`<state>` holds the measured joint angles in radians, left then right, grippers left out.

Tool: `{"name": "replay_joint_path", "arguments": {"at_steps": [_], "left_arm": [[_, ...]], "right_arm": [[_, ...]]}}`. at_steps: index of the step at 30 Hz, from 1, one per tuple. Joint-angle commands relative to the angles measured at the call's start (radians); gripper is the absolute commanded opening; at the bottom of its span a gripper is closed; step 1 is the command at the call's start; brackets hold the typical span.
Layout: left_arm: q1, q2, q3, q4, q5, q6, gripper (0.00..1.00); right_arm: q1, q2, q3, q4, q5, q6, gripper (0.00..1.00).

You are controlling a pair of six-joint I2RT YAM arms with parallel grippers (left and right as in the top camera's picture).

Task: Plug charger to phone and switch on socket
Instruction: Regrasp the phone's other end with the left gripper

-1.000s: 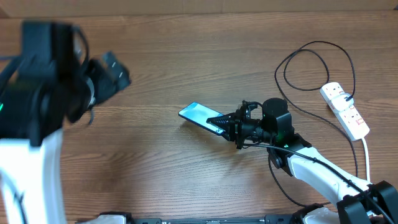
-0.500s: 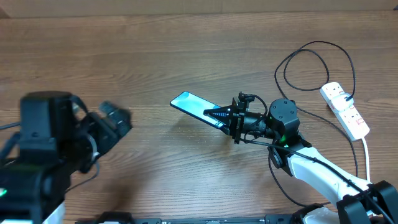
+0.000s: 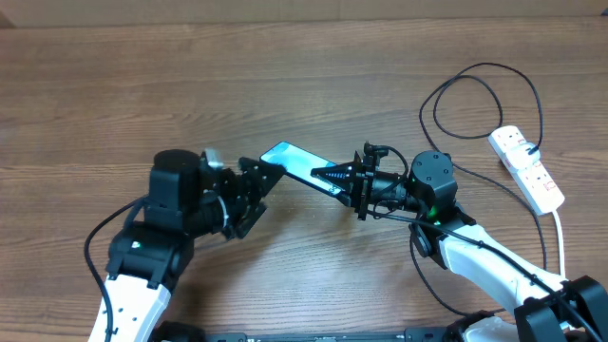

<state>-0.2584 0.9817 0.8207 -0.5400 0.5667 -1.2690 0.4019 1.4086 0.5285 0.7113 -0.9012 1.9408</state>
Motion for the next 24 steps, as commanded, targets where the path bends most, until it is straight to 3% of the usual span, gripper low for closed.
{"name": "replay_joint_path", "arguments": {"at_steps": [1, 6, 11, 17, 24], "left_arm": [[-0.060, -0.007, -0.006, 0.058, -0.096, -0.145, 0.84], [-0.114, 0.046, -0.006, 0.132, -0.126, -0.158, 0.78], [-0.123, 0.153, -0.006, 0.150, -0.115, -0.202, 0.60], [-0.123, 0.231, -0.007, 0.325, -0.082, -0.299, 0.46], [-0.123, 0.235, -0.006, 0.335, -0.059, -0.379, 0.38]], "right_arm": [[0.005, -0.010, 0.016, 0.006, -0.007, 0.001, 0.04], [0.005, -0.010, 0.016, -0.025, -0.045, 0.003, 0.04], [0.005, -0.010, 0.016, -0.024, -0.062, 0.031, 0.04], [0.005, -0.010, 0.016, -0.026, -0.020, 0.013, 0.04], [0.005, -0.010, 0.016, -0.025, 0.107, -0.237, 0.04]]}}
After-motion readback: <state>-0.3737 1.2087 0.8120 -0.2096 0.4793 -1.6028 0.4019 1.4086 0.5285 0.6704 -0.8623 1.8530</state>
